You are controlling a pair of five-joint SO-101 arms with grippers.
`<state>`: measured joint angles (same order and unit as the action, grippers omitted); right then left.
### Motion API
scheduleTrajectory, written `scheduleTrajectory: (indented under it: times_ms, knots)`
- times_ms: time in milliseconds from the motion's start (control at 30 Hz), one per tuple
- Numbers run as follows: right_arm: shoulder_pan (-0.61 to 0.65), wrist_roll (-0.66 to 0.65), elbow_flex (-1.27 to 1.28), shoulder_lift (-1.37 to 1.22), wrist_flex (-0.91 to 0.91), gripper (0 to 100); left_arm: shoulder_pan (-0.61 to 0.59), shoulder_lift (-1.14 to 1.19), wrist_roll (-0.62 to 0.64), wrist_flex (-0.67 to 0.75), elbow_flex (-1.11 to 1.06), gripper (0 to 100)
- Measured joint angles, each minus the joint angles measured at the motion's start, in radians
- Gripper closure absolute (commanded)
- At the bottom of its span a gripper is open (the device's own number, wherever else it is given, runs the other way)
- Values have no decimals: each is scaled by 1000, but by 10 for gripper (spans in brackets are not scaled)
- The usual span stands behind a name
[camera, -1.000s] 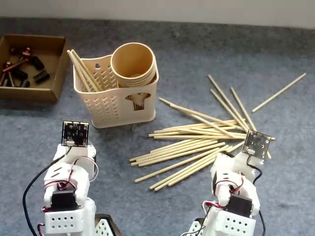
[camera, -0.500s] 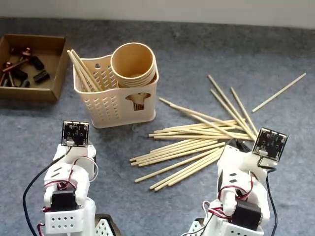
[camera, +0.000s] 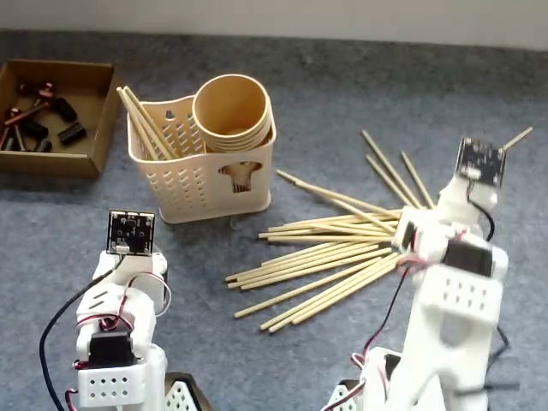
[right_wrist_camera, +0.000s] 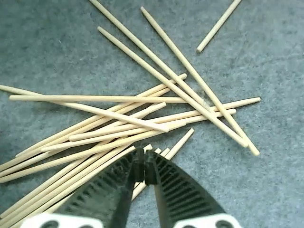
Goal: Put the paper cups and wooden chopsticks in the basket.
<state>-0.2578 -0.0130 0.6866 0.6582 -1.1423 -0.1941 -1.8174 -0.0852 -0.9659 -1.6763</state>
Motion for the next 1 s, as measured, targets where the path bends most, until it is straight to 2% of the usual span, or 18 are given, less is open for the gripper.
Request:
scheduleTrajectory:
  times_ms: [100,233,500,767,1000]
  knots:
    - [-44,11,-150,-242,0,817,0,0,0,-3,0,993]
    - [-92,97,-373,-557,0,817,0,0,0,-3,0,993]
    - [-146,112,-825,-1062,0,817,0,0,0,-3,0,993]
    - [-144,112,-1163,-1353,-6,818,0,0,0,-3,0,993]
    - [-144,118,-1372,-1505,-112,818,0,0,0,-3,0,993]
